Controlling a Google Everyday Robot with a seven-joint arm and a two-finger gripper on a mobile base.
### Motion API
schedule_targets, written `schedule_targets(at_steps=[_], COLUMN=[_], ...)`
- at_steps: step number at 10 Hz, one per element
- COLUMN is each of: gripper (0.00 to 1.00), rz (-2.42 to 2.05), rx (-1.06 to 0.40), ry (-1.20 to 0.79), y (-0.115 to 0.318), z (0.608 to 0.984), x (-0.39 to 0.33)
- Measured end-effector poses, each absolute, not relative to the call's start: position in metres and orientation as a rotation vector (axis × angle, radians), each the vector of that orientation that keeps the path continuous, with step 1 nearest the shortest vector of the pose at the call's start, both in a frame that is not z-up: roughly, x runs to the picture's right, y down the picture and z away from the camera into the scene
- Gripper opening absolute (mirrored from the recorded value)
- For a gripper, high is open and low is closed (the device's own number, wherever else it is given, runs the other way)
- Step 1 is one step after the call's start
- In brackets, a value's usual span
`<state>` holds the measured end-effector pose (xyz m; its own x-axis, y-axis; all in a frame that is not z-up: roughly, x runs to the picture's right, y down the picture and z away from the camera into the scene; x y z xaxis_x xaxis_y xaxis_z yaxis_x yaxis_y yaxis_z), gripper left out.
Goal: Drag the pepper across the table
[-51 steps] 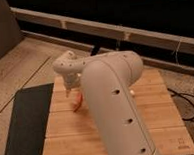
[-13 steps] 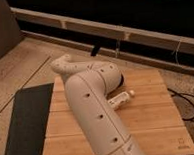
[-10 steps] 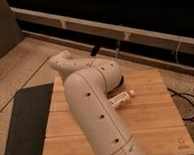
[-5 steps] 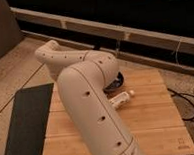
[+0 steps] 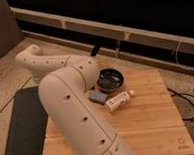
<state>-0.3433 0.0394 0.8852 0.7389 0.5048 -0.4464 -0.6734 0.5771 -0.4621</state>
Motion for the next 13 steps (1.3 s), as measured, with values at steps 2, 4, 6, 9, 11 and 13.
schedule_targets(at_steps=[2, 4, 6, 9, 11, 13], gripper=[0.0, 0.1, 0.31, 0.64, 0.75, 0.76], rz=[0.602, 0.581, 0.584, 0.582, 0.582, 0.583], rx=[-0.703, -0.715, -0.715, -0.715, -0.715, -0.715], ry=[0.218, 0.201, 0.203, 0.202, 0.202, 0.202], y=[0.056, 0.059, 0.059, 0.06, 0.059, 0.059], z=[0.876, 0.874, 0.874, 0.874, 0.874, 0.874], x=[-0.388, -0.397, -0.395, -0.397, -0.396, -0.396])
